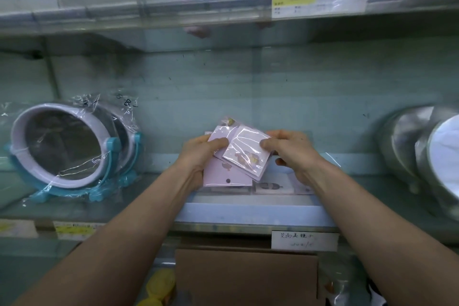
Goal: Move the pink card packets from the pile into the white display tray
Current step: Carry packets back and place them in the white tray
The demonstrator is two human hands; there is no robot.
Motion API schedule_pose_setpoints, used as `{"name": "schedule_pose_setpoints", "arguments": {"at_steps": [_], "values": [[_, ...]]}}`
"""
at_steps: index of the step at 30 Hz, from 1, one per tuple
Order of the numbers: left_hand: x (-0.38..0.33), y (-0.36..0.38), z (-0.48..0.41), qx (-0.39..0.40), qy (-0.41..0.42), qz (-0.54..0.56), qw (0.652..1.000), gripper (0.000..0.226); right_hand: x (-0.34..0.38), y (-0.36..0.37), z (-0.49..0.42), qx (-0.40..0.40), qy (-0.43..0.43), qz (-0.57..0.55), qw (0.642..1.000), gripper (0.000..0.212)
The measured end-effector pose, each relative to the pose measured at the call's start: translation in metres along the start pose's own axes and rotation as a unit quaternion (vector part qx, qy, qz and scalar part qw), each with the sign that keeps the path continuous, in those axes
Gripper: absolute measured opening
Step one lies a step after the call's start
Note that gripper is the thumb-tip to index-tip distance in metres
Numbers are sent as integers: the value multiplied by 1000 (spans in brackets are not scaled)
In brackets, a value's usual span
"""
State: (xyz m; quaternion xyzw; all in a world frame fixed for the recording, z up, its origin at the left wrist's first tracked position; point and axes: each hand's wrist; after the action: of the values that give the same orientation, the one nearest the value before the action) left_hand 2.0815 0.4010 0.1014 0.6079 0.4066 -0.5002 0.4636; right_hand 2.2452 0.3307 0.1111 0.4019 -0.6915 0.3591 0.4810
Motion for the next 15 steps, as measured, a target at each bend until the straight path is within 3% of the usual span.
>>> {"name": "schedule_pose_setpoints", "arguments": {"at_steps": [10,12,15], "values": [[-6,-1,2,-3,-19,70,997,41,-3,1,-2,-28,2,-27,999,16],[-7,-2,4,-34,-13,49,998,38,-3,0,-3,-51,10,-25,998,14],[-8,-3,4,-105,12,34,994,14,-3,-1,-4,-86,5,-22,996,17]]}}
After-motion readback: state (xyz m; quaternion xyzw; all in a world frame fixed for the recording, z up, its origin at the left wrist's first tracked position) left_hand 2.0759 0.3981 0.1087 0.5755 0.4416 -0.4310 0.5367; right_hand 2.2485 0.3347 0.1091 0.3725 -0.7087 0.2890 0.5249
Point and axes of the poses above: each hand's wrist, its own z-axis away from the middle knuckle, its own y-axis out of the palm, x = y × z, and after that the axes turned 2 degrees about -y, right-handed
